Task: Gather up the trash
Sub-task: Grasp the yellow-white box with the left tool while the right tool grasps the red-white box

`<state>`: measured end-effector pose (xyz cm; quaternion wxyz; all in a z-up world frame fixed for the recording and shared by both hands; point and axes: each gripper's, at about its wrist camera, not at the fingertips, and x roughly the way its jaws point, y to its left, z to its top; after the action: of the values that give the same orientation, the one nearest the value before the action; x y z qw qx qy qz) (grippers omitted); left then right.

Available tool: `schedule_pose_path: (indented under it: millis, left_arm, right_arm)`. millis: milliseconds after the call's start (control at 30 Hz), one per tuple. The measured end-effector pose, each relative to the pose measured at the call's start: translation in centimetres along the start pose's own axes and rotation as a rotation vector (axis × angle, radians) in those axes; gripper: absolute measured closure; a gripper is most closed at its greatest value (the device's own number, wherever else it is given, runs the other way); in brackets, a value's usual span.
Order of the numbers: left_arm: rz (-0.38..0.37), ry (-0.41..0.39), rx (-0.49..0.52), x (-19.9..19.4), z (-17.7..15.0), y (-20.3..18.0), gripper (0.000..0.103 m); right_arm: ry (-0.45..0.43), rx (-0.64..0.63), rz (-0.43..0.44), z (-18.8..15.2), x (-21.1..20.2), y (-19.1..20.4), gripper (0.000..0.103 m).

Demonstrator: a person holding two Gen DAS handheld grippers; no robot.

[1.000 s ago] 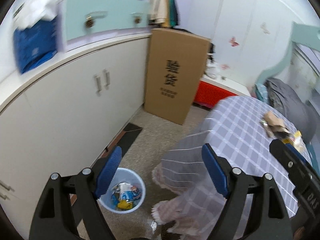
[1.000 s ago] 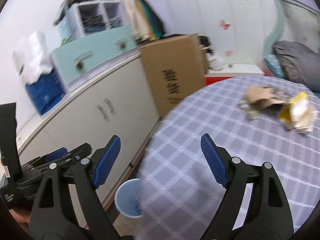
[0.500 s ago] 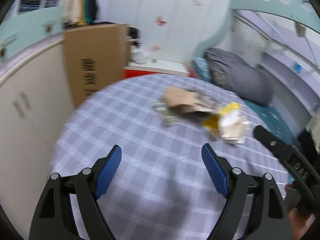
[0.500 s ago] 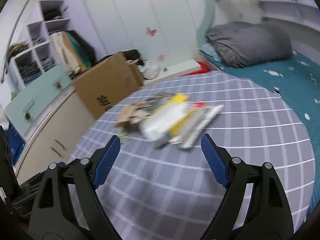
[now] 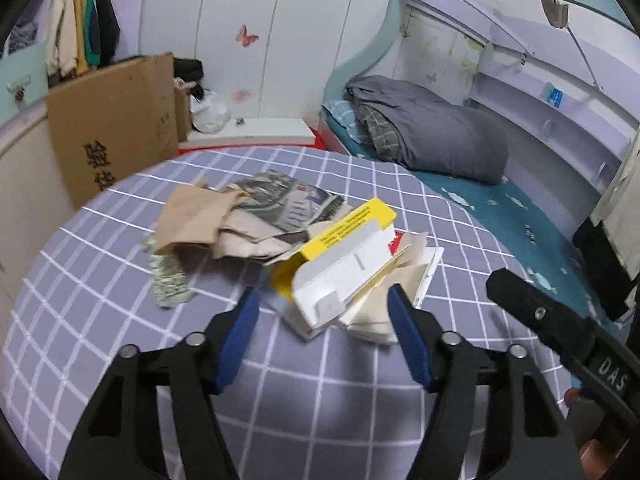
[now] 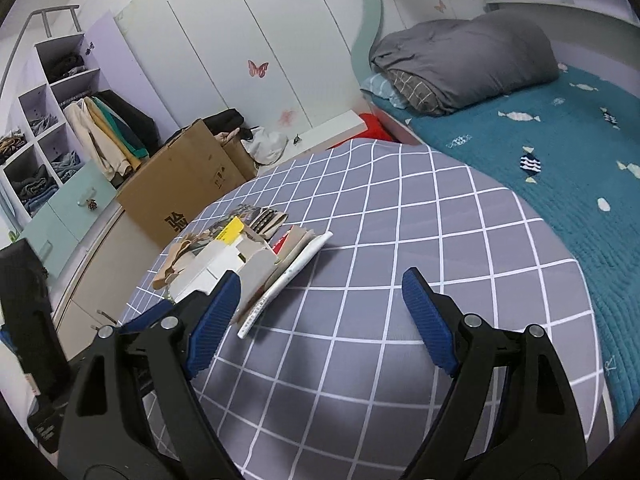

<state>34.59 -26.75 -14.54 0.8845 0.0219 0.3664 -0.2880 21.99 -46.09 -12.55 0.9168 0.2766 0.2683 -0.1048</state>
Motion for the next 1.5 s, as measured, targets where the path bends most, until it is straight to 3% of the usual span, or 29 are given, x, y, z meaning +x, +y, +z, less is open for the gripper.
schedule_pose_path:
  millis: [100,167,300,467,600,800,900,967,1033,1233,1500]
  left_arm:
    - [-0.073,0.026,-0.011,1.0,0.2,0.0,0.057]
    - [-0.115,0.015,-0.019,1.0,0.5,0.1,0.086]
    - [-0.172,-0.037,0.004,-0.3,0.9,-0.5,0.100]
    - [-0.174,-0.143,0.014,-4.2,0.9,-0.7,0.100]
    - [-0.126,-0.220,0.001,-7.1,0.9,0.1,0.100]
    - [-0.040,-0.257,0.001,-9.5,0.8,1.2,0.100]
    - [-0.013,-0.258,-0.010,-10.5,0.7,2.1,0.100]
    - [0.000,-0.248,-0.023,-11.1,0.7,2.8,0.100]
    - [0.016,-0.250,-0.035,-11.9,0.3,3.7,0.100]
    - [0.045,-0.252,-0.067,-14.2,-0.4,6.3,0.100]
    - [0.103,-0.274,-0.165,-17.9,-2.3,11.7,0.100]
  right_arm:
    - [0.008,0.009,0.009,0.2,0.4,-0.4,0.021]
    - [0.017,0.019,0.018,0.3,0.7,-0.5,0.021]
    - [0.042,0.045,0.039,0.5,1.4,-0.4,0.021]
    - [0.094,0.071,0.085,0.5,2.6,0.6,0.021]
    - [0.153,0.072,0.101,0.1,4.1,1.9,0.021]
    - [0.186,0.058,0.076,0.4,6.0,3.8,0.022]
    - [0.197,0.022,0.038,0.4,6.5,4.6,0.037]
    - [0.212,0.005,0.022,0.2,6.9,4.9,0.070]
    - [0.225,0.017,0.035,-0.1,7.2,4.7,0.084]
    - [0.155,-0.017,0.102,-0.8,4.4,6.2,0.093]
    - [0.122,-0.135,0.236,-1.9,-0.1,13.5,0.093]
